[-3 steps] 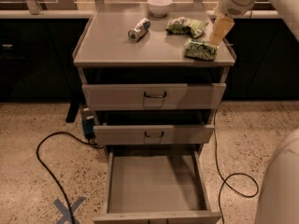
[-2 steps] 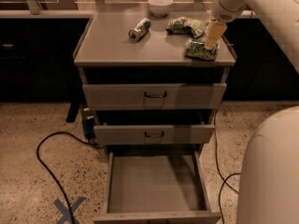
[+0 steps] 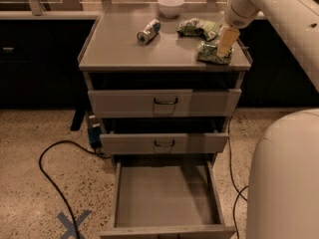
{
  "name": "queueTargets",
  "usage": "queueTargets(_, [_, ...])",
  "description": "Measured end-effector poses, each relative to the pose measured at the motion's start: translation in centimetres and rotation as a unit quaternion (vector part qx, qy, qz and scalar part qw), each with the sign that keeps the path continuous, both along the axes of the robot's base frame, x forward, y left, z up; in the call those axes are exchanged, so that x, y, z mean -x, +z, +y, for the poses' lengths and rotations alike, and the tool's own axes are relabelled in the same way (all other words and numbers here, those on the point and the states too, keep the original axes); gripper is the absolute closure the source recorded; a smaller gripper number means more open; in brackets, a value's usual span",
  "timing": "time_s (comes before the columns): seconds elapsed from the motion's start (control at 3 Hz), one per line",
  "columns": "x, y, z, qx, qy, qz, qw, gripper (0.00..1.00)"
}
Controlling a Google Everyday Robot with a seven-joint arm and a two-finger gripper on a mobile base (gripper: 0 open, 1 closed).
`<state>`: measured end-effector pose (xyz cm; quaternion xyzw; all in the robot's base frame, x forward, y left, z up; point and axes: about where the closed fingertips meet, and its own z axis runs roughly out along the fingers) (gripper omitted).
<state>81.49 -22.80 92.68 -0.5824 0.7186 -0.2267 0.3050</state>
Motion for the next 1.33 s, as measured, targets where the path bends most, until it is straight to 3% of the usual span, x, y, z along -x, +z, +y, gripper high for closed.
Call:
queueTargets(0.33, [-0.2,-2.2,-0.1,-0.005,0.0,0.025,0.9997,0.0])
queueTargets(1.33, [-2.6,-6.1,0.3,0.004,0.007,0.056,0.9984,0.0])
